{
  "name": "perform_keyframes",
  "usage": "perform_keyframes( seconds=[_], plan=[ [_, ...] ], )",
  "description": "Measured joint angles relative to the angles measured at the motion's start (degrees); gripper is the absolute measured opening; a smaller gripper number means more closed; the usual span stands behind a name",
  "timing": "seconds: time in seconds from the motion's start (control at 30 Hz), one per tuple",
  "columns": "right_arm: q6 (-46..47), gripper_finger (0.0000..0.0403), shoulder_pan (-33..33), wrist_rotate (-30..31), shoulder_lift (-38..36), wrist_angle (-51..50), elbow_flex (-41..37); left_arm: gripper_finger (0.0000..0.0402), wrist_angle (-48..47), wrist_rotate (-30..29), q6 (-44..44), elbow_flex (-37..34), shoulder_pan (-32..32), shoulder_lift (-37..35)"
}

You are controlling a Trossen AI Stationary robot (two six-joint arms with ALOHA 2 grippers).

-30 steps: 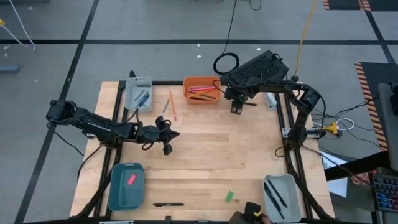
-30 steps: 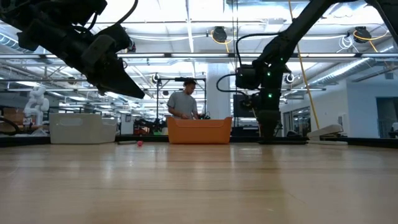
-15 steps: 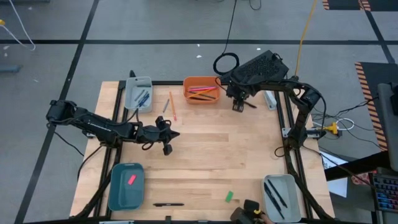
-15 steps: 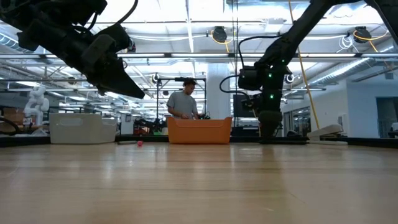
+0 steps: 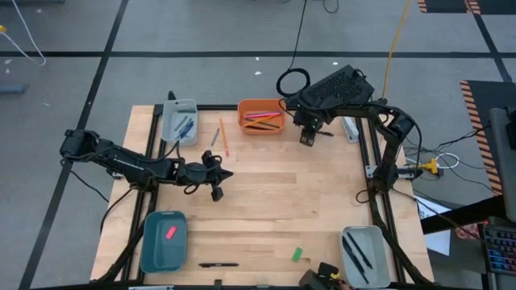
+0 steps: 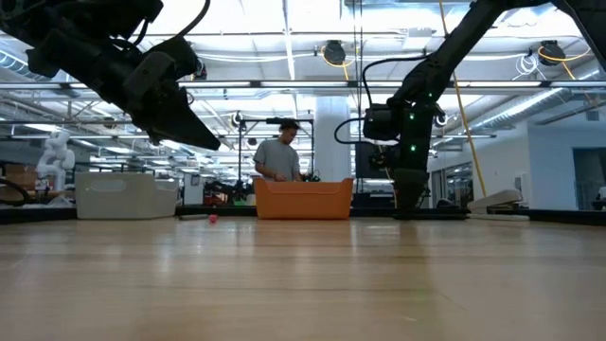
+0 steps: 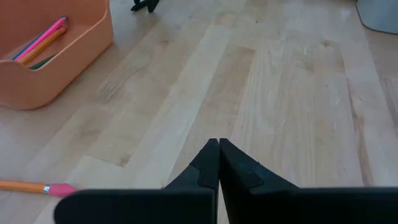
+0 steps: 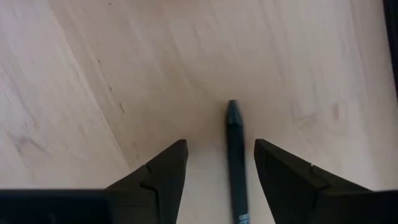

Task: Sort crayons/erasers/pens/pencils in bins
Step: Put the black pen into the bottom gray bin

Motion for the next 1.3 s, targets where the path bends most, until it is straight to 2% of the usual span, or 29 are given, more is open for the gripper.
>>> perform_keyframes(
  seconds=[0.13, 0.4, 0.77, 0.9, 1.17, 1.3],
  plan=[
    [-0.35, 0.0185, 1.26, -2.0, -1.54, -1.54, -0.35, 0.0005, -0.08, 0.01, 0.07, 0.0, 0.0, 0.0],
    [-3.99, 0.0185, 3.22, -1.34, -4.89, -2.59, -0.31, 0.0009, -0.14, 0.04, 0.09, 0.0, -0.04, 0.0],
    [-3.35, 0.0179, 2.07, 0.54, -1.68, 0.04, -2.28, 0.0005, -0.32, 0.04, 0.39, 0.0, -0.59, 0.0],
    [-3.32, 0.0146, 2.06, -0.39, -1.68, 0.1, -2.5, 0.0006, -0.09, 0.04, 0.37, 0.0, -0.59, 0.0],
    [-1.33, 0.0045, 2.51, -4.99, -1.59, -0.43, -3.69, 0.0005, -0.08, 0.02, -0.08, 0.0, -0.59, 0.0],
    [0.19, 0.003, 3.27, -4.76, -1.71, -1.2, -3.74, 0.0007, -0.05, 0.02, -0.28, 0.0, -0.59, 0.0]
  ],
)
